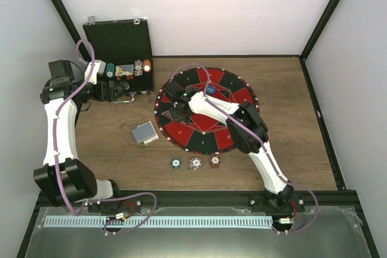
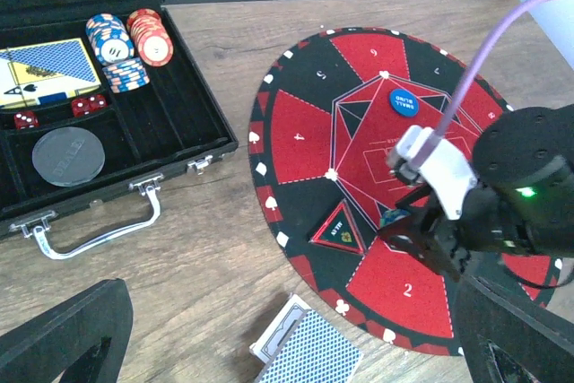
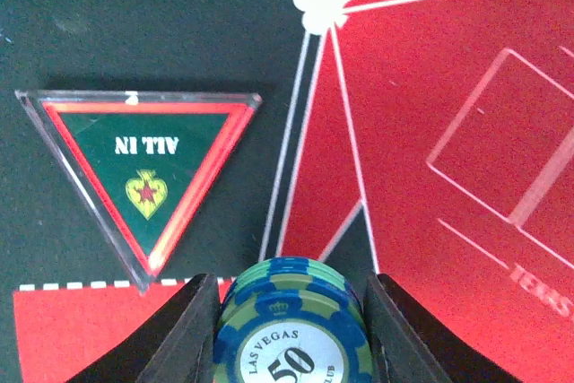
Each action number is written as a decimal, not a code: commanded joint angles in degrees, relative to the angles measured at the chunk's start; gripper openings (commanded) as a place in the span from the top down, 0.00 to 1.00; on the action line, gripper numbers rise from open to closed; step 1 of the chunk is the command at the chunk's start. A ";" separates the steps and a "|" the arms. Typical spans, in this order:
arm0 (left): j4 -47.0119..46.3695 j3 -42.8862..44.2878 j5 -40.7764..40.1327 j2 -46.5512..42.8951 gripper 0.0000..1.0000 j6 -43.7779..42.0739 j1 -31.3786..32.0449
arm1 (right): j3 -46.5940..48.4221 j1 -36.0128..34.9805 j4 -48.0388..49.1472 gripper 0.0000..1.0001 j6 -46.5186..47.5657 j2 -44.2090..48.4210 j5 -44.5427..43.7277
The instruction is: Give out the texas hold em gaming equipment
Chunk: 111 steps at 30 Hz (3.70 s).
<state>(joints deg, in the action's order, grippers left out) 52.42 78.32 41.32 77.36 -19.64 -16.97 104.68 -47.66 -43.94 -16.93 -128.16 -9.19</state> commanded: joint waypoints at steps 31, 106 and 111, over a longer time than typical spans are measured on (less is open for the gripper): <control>0.75 1.17 0.40 -0.94 0.00 -1.54 -0.35 | 3.63 -3.09 -3.12 0.27 0.85 6.18 -0.48; 2.33 2.49 -0.30 -1.74 0.00 -1.18 -0.44 | -20.18 -18.04 -2.96 0.93 -9.83 22.37 -0.60; 2.03 2.87 0.09 -1.61 0.00 -0.72 -0.46 | -18.77 -9.61 -3.80 0.95 -8.03 24.53 -1.33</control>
<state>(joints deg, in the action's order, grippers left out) 54.63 79.15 40.21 76.64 -20.95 -17.17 82.76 -63.70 -45.76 -25.76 -107.02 -8.62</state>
